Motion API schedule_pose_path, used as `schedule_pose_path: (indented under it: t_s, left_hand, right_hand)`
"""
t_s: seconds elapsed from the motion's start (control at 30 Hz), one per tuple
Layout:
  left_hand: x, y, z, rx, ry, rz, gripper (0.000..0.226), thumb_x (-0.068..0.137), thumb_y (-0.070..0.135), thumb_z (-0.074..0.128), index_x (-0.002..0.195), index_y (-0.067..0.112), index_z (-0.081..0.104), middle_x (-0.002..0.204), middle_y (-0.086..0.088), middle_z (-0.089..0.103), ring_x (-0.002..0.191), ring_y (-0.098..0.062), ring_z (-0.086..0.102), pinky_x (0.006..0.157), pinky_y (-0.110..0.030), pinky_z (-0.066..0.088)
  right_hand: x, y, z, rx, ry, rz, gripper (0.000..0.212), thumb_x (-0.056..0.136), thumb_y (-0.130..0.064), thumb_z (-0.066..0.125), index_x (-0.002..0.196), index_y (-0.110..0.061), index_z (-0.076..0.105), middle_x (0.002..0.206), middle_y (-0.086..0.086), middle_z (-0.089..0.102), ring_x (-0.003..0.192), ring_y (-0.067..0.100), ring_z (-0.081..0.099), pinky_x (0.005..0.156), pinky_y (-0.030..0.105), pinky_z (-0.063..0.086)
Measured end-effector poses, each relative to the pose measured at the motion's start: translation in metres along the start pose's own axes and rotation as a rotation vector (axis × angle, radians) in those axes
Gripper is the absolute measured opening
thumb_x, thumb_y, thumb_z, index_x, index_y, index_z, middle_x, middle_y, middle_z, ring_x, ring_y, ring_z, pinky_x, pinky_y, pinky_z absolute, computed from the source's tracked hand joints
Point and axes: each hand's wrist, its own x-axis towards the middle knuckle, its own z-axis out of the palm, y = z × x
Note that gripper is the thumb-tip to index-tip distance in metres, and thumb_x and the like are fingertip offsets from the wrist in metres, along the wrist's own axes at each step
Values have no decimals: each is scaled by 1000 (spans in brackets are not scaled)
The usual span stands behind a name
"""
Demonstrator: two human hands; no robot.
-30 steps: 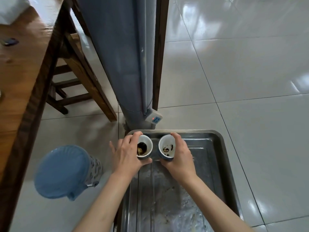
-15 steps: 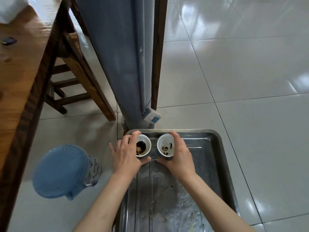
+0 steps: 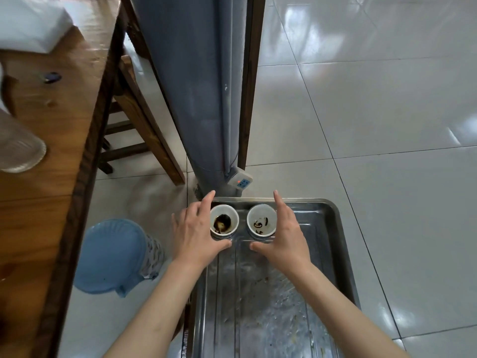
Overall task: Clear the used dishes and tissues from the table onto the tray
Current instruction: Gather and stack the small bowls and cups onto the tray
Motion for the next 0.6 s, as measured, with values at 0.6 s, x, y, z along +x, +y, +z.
schedule_pose_path:
  t_s: [0.6]
  left_hand:
    - [-130, 25, -223, 93, -17, 3, 121, 63, 67, 69, 146, 31, -10, 156, 8, 10, 145, -18, 1, 111, -41, -7]
  right_hand:
    - [-119, -137, -137, -103, -87, -89, 111, 61, -51, 77, 146, -37, 8, 155, -8, 13, 144, 18, 1, 116, 49, 13]
